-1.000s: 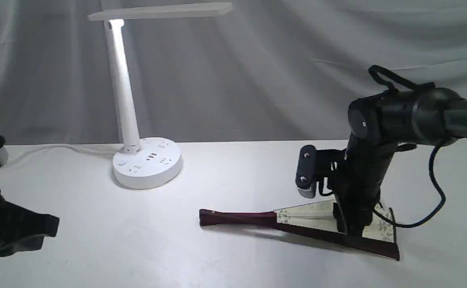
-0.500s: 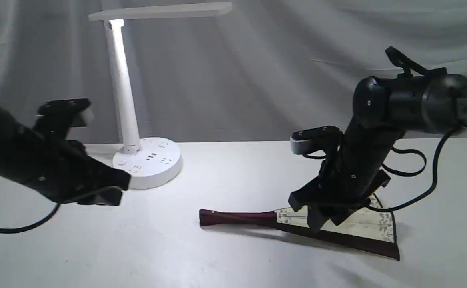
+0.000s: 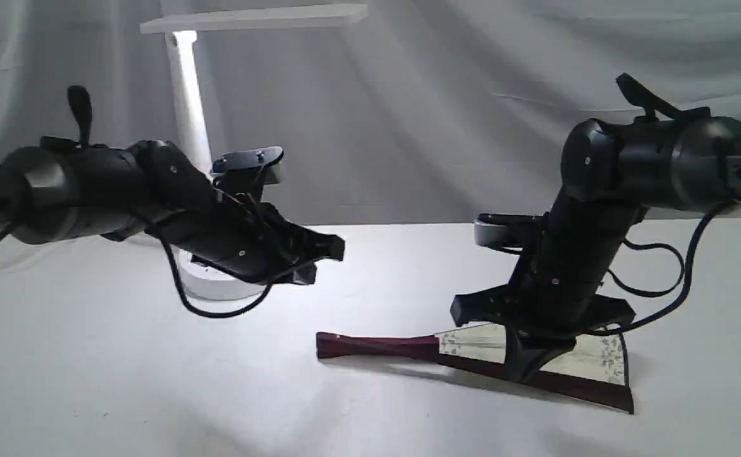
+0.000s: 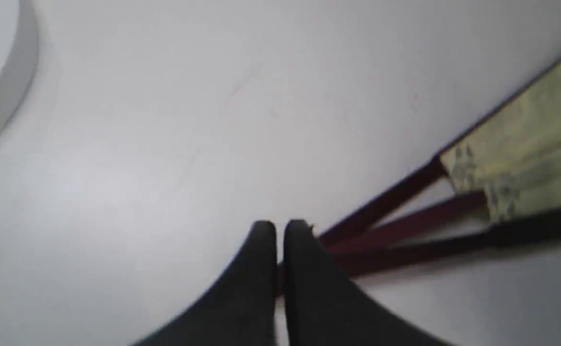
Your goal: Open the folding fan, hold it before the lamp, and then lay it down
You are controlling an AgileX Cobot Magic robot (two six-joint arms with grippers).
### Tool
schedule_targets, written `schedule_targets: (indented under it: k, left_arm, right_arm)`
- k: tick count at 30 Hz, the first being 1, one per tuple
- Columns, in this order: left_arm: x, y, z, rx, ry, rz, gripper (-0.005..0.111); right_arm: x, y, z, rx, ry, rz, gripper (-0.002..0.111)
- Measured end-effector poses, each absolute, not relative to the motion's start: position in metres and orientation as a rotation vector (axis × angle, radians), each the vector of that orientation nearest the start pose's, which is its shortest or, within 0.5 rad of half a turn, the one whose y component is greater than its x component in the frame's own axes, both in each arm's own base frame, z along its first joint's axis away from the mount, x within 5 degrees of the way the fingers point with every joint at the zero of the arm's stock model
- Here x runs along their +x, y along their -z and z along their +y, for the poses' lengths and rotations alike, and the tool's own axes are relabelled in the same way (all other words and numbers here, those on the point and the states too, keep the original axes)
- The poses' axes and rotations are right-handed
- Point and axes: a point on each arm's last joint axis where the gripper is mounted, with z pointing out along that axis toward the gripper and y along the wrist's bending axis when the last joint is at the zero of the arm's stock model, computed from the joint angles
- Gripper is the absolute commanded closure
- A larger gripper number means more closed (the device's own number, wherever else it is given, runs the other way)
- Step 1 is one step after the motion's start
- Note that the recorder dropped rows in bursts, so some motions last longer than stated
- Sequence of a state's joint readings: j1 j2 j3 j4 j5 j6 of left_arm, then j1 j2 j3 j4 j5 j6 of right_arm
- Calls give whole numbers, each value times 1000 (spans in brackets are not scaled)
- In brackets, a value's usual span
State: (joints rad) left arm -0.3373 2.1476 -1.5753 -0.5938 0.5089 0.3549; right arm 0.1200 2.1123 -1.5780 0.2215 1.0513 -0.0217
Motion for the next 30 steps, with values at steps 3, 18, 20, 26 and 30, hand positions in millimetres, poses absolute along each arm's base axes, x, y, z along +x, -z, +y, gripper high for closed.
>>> schedule_targets:
  k: [3,18,20,26,30]
  left_arm:
    - [445,-161,-187,210,606,2475,107]
    - [454,-113,-196,98,565,2464,107]
    - [453,-110,-197,101,567,2476,107]
    - [451,-109,-200,118,569,2479,107]
    - [451,-109,-201,125,570,2478,107]
  right_arm:
    - [414,-163,66,-17,-306,3070,108]
    - [417,-142,55,134,-276,2943,108]
    - [419,-142,54,136,-262,2920,108]
    - [426,-143,44,196,-203,2855,108]
    - [427,-139,25,270,-185,2854,108]
